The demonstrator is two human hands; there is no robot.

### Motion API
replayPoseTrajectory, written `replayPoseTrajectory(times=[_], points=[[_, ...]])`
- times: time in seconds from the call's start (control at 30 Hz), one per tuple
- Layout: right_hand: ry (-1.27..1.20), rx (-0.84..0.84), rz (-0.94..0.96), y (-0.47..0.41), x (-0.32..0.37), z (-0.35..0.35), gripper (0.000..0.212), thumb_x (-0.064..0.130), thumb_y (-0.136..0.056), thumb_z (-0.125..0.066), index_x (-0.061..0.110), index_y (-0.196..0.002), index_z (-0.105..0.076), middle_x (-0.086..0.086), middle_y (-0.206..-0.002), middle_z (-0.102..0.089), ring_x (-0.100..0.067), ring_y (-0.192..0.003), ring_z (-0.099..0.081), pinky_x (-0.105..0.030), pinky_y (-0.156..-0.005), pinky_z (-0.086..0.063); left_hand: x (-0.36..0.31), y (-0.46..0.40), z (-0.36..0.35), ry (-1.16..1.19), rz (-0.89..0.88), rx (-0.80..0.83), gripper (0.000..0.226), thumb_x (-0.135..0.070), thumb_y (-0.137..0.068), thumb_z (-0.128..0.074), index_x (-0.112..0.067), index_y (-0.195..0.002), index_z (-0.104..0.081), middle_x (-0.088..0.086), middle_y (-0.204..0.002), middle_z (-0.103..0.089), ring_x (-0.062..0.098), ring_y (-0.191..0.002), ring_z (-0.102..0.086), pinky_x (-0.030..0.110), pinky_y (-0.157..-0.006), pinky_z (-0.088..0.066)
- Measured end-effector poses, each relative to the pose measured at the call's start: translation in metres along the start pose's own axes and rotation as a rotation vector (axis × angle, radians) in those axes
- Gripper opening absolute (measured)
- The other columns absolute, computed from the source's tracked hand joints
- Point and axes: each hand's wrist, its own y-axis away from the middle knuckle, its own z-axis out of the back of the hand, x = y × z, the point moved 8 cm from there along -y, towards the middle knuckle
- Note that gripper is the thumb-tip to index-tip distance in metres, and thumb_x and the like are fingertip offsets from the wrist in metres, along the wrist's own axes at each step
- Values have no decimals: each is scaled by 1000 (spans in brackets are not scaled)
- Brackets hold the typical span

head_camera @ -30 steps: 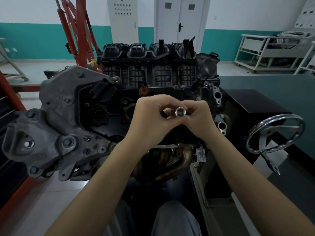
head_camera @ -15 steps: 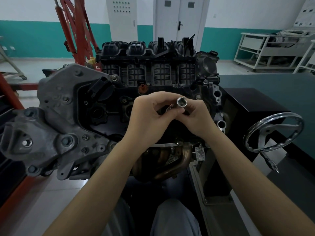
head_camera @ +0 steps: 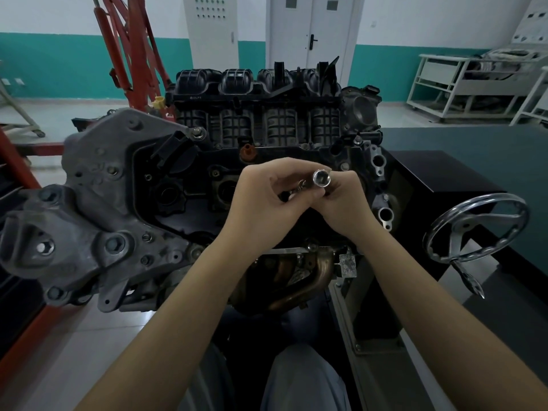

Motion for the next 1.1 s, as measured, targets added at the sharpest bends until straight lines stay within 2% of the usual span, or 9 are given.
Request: replayPoseTrajectory(times=[0.07,0.2,0.37,0.47,0.57,0.77,0.87,0.97,1.1], points=[[12,-7,-21,0,-7,1,18,4,-77,-75,15,-91,-73,11,-86,-73,-8,-84,-70,-24,-77,-53,-1,1,3,-94,-10,-53,25,-3,-73,-81,-10,-95,-73,-1,-92,-72,10,-91,-68,30,-85,-56],[28,15,34,0,0,0,26,5,-79,-72,15,-102,-68,15,-92,-69,0,-87,-68,-15,-77,-50,-5,4,6,-166,-45,-160,21,-8,-72,-82,-17,-90,-74,-10,-84,-70,4,-83,-67,23,-79,-55],[3,6,20,1,1,0,20,8,-79,-70,17,-97,-68,19,-89,-68,3,-85,-67,-12,-76,-49,1,2,0,13,0,-49,25,6,-77,-73,-9,-98,-72,3,-94,-73,15,-94,-70,38,-88,-56],[40,-7,-11,0,-5,2,23,-5,-76,-75,8,-94,-72,6,-86,-71,-3,-82,-69,-17,-75,-50,0,2,0,-27,5,-50,25,0,-74,-79,-13,-94,-72,-1,-91,-73,10,-92,-69,32,-86,-56],[63,12,8,0,-2,1,25,-4,-78,-73,9,-100,-70,3,-90,-71,-6,-85,-69,-19,-77,-52,1,3,6,-89,8,-137,25,-6,-70,-83,-22,-87,-72,-12,-84,-71,2,-82,-68,20,-77,-55],[44,24,4,0,-2,1,23,-4,-77,-73,10,-95,-71,4,-88,-71,-7,-85,-69,-23,-77,-53,3,3,-3,25,-1,-18,23,6,-77,-74,-4,-97,-72,5,-94,-73,16,-94,-70,36,-87,-56],[58,1,-29,0,-7,1,19,-7,-74,-77,0,-91,-74,-9,-86,-73,-21,-84,-71,-35,-76,-57,1,4,0,-68,-18,-74,22,-2,-73,-80,-9,-93,-73,-2,-89,-73,8,-88,-69,27,-82,-56],[42,7,-17,0,-4,2,22,-3,-75,-77,5,-96,-72,-1,-88,-72,-12,-85,-70,-26,-77,-54,-2,7,6,-115,-61,-172,22,-5,-71,-82,-16,-88,-73,-11,-82,-70,3,-81,-67,17,-75,-53],[41,38,28,1,4,-2,22,10,-81,-71,18,-100,-66,14,-89,-68,2,-86,-67,-15,-77,-50,4,5,4,18,-24,-114,23,6,-78,-72,-9,-95,-73,2,-90,-73,13,-90,-70,32,-85,-56]])
